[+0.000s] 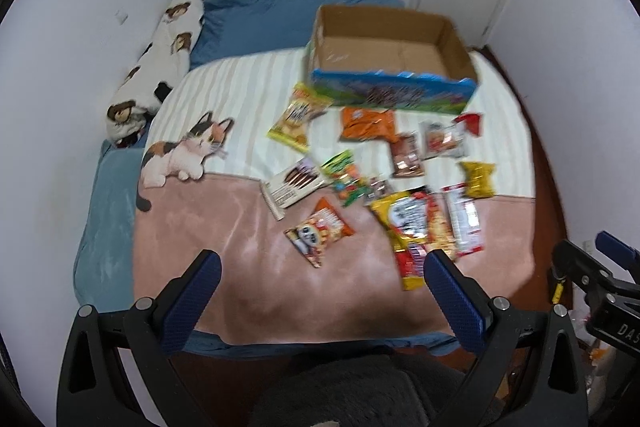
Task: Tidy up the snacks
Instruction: 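Grasp the orange panda chip bag with left tool while right grasps Buldak noodle pack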
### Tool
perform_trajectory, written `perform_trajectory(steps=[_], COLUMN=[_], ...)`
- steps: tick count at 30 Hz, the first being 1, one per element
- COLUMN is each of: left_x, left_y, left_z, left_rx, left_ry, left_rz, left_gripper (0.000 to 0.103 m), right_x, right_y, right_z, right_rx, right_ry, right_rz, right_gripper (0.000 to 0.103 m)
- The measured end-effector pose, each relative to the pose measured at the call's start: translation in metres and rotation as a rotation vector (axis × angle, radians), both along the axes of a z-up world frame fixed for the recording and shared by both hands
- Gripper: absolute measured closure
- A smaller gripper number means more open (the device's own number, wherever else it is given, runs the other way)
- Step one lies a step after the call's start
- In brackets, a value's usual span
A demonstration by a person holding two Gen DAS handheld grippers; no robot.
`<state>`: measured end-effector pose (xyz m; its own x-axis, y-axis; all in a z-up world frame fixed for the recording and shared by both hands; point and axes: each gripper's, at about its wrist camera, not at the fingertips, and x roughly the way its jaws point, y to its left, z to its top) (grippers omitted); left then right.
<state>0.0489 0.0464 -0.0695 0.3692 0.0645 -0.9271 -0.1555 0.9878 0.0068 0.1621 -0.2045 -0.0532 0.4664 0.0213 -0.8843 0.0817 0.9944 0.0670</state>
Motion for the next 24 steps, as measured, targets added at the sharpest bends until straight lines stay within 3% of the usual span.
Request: perform_trajectory(steps=[5, 12, 17, 24], left_x=[0.022, 0.05, 0.076, 0.11], left_y=[0.015, 0.03, 0.023, 0.001], left_z=[-0.058, -0.14, -0.203, -0.265], left_rx=[0.052, 0.121, 0.147, 0.153], left_ry=[0.098, 0.227, 0.37, 0.449], left_rz=[0.003, -0.067, -0.205, -0.404], left_gripper=[0.0, 0.0, 0.0, 0.0], right_x=[0.041, 0.099, 0.132, 0.161], right_y=[-0.003, -0.005, 0.002, 0.024], right_z=[-0.082, -0.189, -0.231, -0.272], right_rx=[-0.015, -0.018, -0.013, -0.038], right_ry=[0.122, 0.231, 0.294, 0.394], right_rz=[0.014, 0.03, 0.085, 0.243], right_gripper=[0.0, 0.0, 0.0, 0.001])
